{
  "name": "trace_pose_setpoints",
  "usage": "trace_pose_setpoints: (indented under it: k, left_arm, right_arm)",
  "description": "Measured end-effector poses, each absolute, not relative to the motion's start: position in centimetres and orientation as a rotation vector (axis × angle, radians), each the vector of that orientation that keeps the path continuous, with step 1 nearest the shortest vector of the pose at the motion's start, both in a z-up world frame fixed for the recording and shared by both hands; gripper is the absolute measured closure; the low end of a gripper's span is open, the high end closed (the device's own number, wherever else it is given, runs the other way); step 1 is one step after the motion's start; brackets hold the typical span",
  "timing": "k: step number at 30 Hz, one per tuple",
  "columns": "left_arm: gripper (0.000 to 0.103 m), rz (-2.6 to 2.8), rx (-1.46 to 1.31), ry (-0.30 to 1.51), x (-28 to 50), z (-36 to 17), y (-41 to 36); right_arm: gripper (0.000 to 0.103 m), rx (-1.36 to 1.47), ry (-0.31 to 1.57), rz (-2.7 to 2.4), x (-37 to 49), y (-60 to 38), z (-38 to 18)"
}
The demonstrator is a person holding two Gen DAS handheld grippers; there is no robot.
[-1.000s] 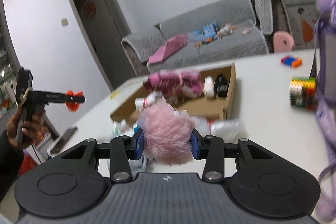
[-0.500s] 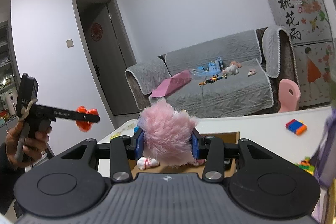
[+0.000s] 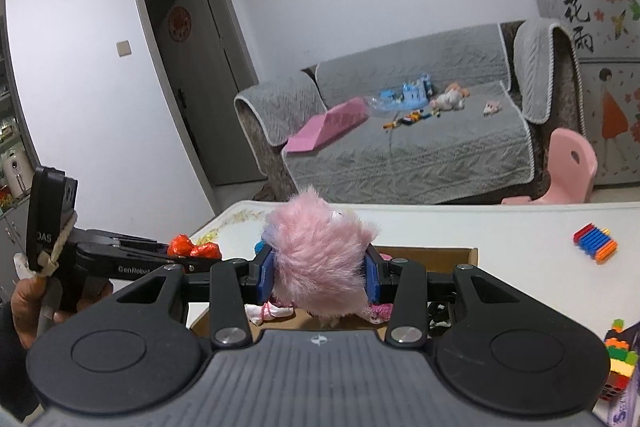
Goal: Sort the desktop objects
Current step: 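Carry the orange bag and pink pom-pom over the box and open both tools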
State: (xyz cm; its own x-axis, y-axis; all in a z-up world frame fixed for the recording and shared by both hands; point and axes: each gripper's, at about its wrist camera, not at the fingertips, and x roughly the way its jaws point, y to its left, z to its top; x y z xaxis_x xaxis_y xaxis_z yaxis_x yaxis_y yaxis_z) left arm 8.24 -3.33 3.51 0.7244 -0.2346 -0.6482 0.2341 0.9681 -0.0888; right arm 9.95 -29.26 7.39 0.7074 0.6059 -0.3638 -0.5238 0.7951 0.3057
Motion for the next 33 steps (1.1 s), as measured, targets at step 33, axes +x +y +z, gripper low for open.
trace_pose_setpoints:
  k: [33]
  left_arm:
    - [0.06,-0.245,0.115,0.835,11.7,-5.8,-4.1]
  right_arm:
    - [0.063,-0.045,0.748,0.552,12.5,-24.0,-0.3]
